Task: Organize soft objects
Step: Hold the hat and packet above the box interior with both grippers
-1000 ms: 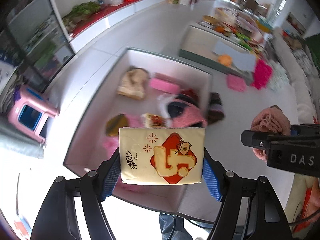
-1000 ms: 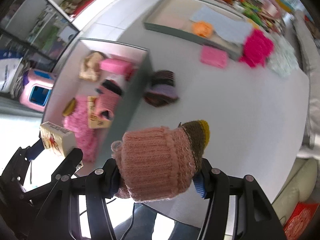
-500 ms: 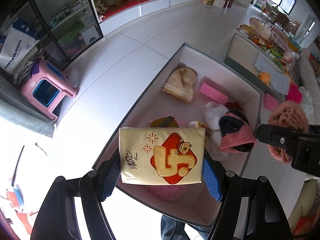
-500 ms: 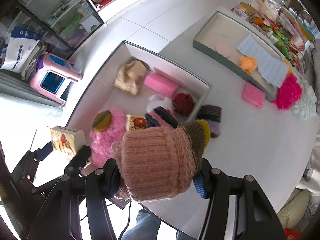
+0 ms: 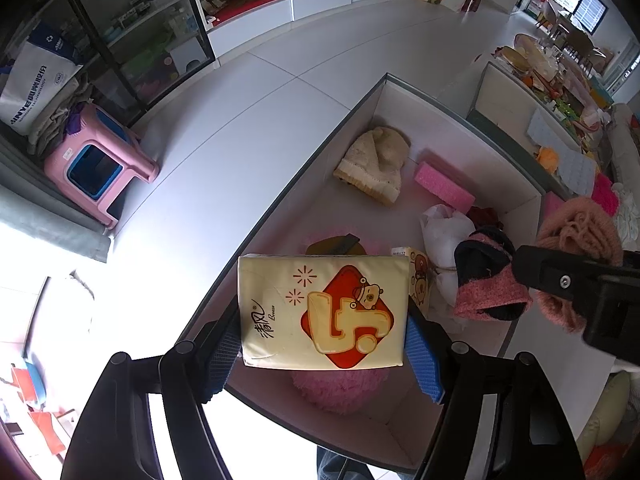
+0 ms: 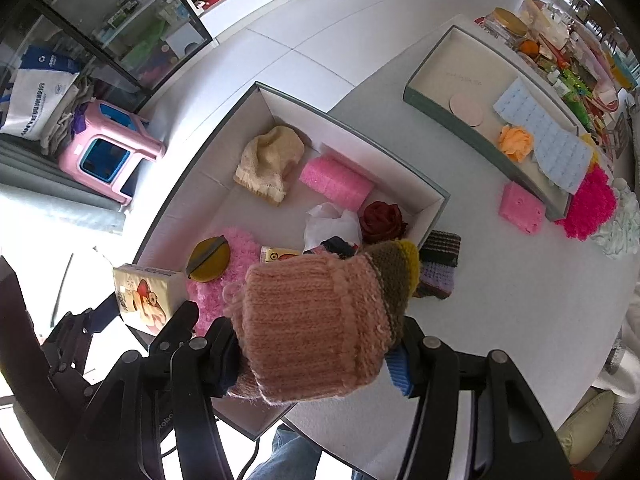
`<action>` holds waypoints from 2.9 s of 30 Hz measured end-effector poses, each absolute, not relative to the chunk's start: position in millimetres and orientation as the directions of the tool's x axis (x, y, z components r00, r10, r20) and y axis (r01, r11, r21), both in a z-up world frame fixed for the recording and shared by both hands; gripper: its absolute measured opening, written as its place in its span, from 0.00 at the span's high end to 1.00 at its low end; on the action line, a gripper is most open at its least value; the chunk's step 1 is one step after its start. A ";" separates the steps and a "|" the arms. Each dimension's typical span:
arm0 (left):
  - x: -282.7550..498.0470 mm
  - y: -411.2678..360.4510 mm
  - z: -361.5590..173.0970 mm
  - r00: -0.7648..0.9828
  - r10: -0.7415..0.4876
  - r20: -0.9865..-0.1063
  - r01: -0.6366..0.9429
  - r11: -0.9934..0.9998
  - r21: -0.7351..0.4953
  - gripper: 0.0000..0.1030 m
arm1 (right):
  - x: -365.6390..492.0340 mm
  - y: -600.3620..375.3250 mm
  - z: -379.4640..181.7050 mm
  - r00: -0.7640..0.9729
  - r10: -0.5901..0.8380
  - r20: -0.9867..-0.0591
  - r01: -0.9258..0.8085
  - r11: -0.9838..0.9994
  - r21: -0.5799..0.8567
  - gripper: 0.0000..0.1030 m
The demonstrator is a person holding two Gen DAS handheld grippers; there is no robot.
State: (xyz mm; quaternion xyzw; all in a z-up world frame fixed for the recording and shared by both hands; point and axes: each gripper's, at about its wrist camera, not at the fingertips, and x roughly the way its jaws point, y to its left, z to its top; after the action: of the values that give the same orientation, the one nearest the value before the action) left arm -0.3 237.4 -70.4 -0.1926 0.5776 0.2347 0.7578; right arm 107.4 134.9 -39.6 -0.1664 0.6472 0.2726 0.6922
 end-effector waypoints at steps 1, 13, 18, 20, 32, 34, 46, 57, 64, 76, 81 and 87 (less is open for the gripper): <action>0.1 237.4 -70.8 0.221 0.135 -0.966 -0.579 0.815 -0.019 0.28 | 107.6 135.9 -40.5 0.012 0.160 -0.987 -0.594 0.795 0.122 0.40; 1.4 240.0 -79.7 0.194 0.122 -0.973 -0.584 0.812 -0.015 0.28 | 110.1 148.9 -48.9 0.000 0.149 -0.989 -0.609 0.784 0.118 0.39; 2.1 240.8 -82.3 0.186 0.119 -0.975 -0.585 0.811 -0.012 0.28 | 110.1 151.6 -51.7 -0.001 0.143 -0.990 -0.619 0.777 0.113 0.39; 2.8 240.3 -82.6 0.185 0.118 -0.976 -0.584 0.811 -0.012 0.28 | 110.7 152.4 -53.2 -0.002 0.141 -0.990 -0.619 0.777 0.112 0.39; 4.5 239.2 -83.8 0.180 0.119 -0.976 -0.581 0.814 -0.008 0.28 | 112.8 155.6 -57.5 -0.006 0.133 -0.991 -0.622 0.776 0.108 0.39; 5.0 238.5 -83.8 0.181 0.120 -0.976 -0.580 0.814 -0.007 0.28 | 113.0 155.7 -57.6 -0.007 0.133 -0.991 -0.621 0.776 0.109 0.39; 5.8 237.2 -77.5 0.184 0.139 -0.973 -0.586 0.810 0.005 0.28 | 113.7 156.2 -57.7 -0.003 0.133 -0.991 -0.623 0.775 0.106 0.39; 5.0 236.0 -75.4 0.186 0.147 -0.971 -0.585 0.811 0.011 0.28 | 116.3 158.2 -54.5 0.008 0.140 -0.990 -0.631 0.769 0.103 0.39; 5.2 236.0 -77.2 0.181 0.147 -0.973 -0.583 0.812 0.014 0.28 | 115.0 158.3 -54.9 0.006 0.139 -0.990 -0.631 0.768 0.104 0.39; 4.9 235.9 -79.9 0.174 0.145 -0.974 -0.583 0.812 0.017 0.28 | 115.4 158.5 -55.0 0.010 0.138 -0.990 -0.630 0.770 0.101 0.39; 4.6 237.1 -81.3 0.169 0.139 -0.976 -0.587 0.809 0.014 0.28 | 115.9 158.6 -54.8 0.009 0.135 -0.991 -0.633 0.768 0.099 0.39; 5.4 237.3 -81.6 0.167 0.139 -0.976 -0.587 0.810 0.014 0.28 | 115.6 159.5 -54.7 0.009 0.132 -0.991 -0.635 0.767 0.097 0.39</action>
State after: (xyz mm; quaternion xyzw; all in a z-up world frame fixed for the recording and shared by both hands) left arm 5.4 237.3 -81.6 -0.1877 0.5969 0.2449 0.7406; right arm 115.6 159.5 -54.7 -0.1947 0.6456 0.2807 0.6830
